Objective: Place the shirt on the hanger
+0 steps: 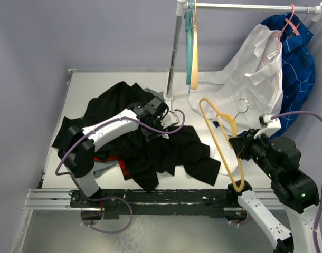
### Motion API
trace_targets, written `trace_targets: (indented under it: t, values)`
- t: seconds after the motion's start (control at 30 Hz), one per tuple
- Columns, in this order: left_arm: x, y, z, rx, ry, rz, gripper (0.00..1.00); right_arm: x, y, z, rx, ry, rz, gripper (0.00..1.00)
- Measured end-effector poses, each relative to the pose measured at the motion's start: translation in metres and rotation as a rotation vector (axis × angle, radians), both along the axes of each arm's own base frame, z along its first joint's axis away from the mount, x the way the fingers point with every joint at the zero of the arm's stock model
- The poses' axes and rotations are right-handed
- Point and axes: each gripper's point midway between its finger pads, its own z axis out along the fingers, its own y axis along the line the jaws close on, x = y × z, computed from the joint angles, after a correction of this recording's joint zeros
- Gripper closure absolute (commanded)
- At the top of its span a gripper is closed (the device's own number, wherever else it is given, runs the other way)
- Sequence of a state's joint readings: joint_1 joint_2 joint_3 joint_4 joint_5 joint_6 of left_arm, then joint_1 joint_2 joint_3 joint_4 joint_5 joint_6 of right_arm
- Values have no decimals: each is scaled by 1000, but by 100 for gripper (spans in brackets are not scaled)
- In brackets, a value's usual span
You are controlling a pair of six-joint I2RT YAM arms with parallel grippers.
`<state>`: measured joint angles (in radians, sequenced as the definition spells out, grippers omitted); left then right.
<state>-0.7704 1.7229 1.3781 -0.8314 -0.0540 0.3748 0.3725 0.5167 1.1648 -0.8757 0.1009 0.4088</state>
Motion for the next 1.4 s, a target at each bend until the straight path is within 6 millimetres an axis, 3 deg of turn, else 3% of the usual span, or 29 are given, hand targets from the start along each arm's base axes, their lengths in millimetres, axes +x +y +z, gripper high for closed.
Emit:
trace_targets:
  t: [0.13,0.17,0.4,0.53,0.73,1.03,1.4]
  values:
    - [4,2,-1,12,-17,19,96,-31,15,-20,64,69,111,100]
    - [5,2,-1,15,-20,23,100,-39,19,-22,87,78,142,100]
    - [9,1,10,11,-35,31,100,-93,52,-38,269,136,363,100]
    - [17,-11,32,-37,-64,28,100,-103,69,-60,358,211,438,100]
    - [19,-19,51,-84,-72,23,100,-82,81,-84,435,237,420,100]
    - [13,-15,57,-84,-64,20,100,-44,92,-95,486,170,410,100]
    - [16,-18,77,-114,-94,22,100,-1,100,-109,498,177,365,100]
